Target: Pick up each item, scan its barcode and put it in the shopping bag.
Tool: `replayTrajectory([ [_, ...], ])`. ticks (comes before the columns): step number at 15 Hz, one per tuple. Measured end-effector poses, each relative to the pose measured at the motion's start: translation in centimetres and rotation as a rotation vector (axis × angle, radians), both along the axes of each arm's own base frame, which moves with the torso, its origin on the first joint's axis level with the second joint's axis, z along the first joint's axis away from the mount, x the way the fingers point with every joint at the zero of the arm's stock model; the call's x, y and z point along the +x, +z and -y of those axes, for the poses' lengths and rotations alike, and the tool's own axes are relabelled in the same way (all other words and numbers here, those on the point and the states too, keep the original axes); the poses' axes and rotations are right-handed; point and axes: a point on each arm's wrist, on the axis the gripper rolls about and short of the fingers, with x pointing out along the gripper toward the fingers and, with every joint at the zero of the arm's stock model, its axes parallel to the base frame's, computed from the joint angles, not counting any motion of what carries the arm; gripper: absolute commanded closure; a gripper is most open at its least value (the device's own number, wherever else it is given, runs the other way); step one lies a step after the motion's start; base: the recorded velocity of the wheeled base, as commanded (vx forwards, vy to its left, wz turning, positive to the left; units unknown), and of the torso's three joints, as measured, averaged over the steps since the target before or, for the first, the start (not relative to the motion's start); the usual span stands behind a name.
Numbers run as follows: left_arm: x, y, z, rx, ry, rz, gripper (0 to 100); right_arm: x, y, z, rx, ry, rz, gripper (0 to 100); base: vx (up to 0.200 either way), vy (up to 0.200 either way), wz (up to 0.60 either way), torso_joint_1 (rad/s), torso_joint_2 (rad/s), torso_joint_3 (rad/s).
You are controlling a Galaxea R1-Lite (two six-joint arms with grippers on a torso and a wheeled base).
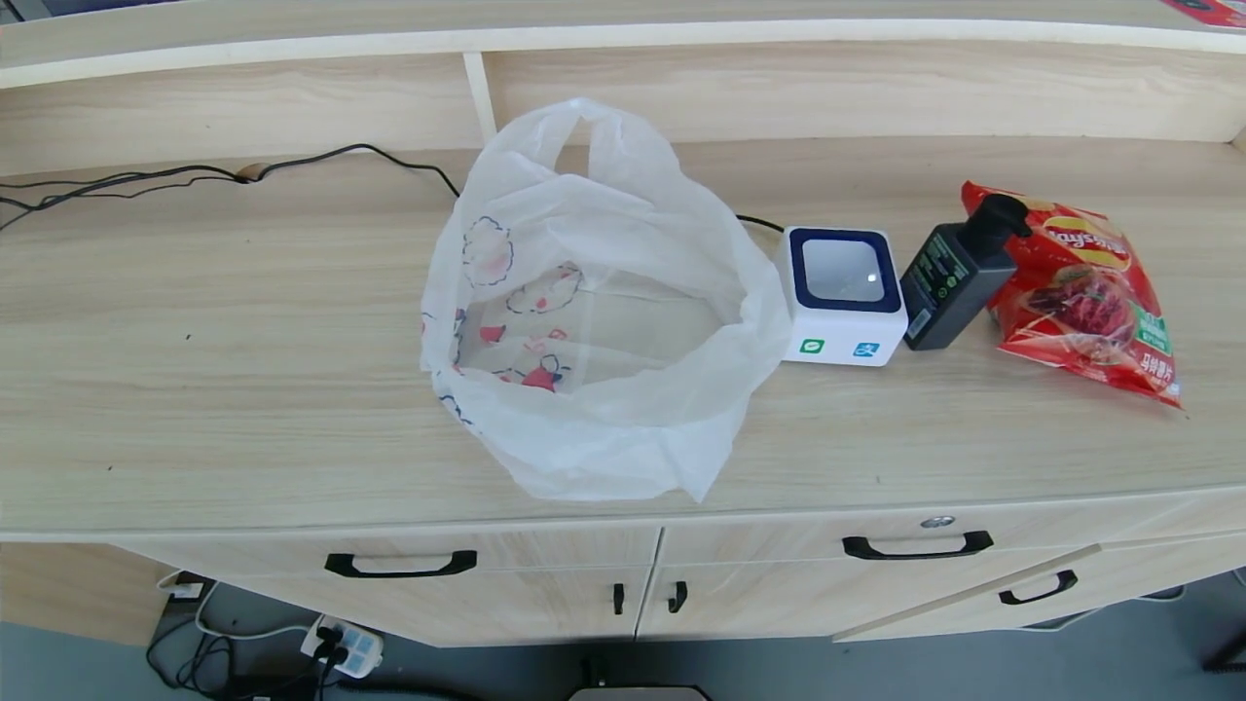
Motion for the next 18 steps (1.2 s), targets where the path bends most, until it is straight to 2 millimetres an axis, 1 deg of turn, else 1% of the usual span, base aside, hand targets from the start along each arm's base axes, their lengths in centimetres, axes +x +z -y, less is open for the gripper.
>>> replayTrajectory([
  [1, 0.0, 0.0, 0.0, 0.001, 0.0, 0.0, 0, 2.0, 2.2, -0.1, 0.002, 0.016, 0.077, 0, 0.0, 0.0, 0.0, 0.0, 0.0, 0.0],
  [2, 0.0, 0.0, 0.0, 0.002, 0.0, 0.0, 0, 4.4, 4.4, -0.4, 0.006, 0.04, 0.171, 0, 0.0, 0.0, 0.0, 0.0, 0.0, 0.0],
  [3, 0.0, 0.0, 0.0, 0.002, 0.001, 0.0, 0, 6.8, 6.0, -0.7, 0.011, 0.064, 0.271, 0, 0.0, 0.0, 0.0, 0.0, 0.0, 0.0],
  [4, 0.0, 0.0, 0.0, 0.002, 0.0, 0.0, 0, 8.6, 6.9, -1.1, 0.017, 0.084, 0.345, 0, 0.0, 0.0, 0.0, 0.0, 0.0, 0.0],
  [5, 0.0, 0.0, 0.0, 0.003, 0.0, 0.0, 0, 10.5, 7.1, -1.6, 0.024, 0.106, 0.394, 0, 0.0, 0.0, 0.0, 0.0, 0.0, 0.0],
  [6, 0.0, 0.0, 0.0, 0.003, 0.001, 0.0, 0, 12.2, 5.9, -2.0, 0.031, 0.128, 0.352, 0, 0.0, 0.0, 0.0, 0.0, 0.0, 0.0],
  [7, 0.0, 0.0, 0.0, 0.004, 0.0, -0.001, 0, 13.4, 4.6, -2.3, 0.035, 0.154, 0.289, 0, 0.0, 0.0, 0.0, 0.0, 0.0, 0.0],
  [8, 0.0, 0.0, 0.0, 0.005, 0.0, -0.001, 0, 14.3, 3.6, -2.6, 0.032, 0.172, 0.24, 0, 0.0, 0.0, 0.0, 0.0, 0.0, 0.0],
  [10, 0.0, 0.0, 0.0, 0.004, 0.0, -0.001, 0, 15.9, 2.4, -2.9, 0.031, 0.192, 0.172, 0, 0.0, 0.0, 0.0, 0.0, 0.0, 0.0],
  [14, 0.0, 0.0, 0.0, 0.003, 0.0, 0.002, 0, 18.5, 1.1, -3.4, 0.0, 0.221, 0.102, 0, 0.0, 0.0, 0.0, 0.0, 0.0, 0.0],
  [16, 0.0, 0.0, 0.0, 0.003, 0.0, 0.002, 0, 19.7, 0.4, -3.2, -0.004, 0.203, 0.069, 0, 0.0, 0.0, 0.0, 0.0, 0.0, 0.0],
  [18, 0.0, 0.0, 0.0, 0.003, 0.0, 0.002, 0, 20.9, 0.4, -3.1, -0.004, 0.194, 0.06, 0, 0.0, 0.0, 0.0, 0.0, 0.0, 0.0],
])
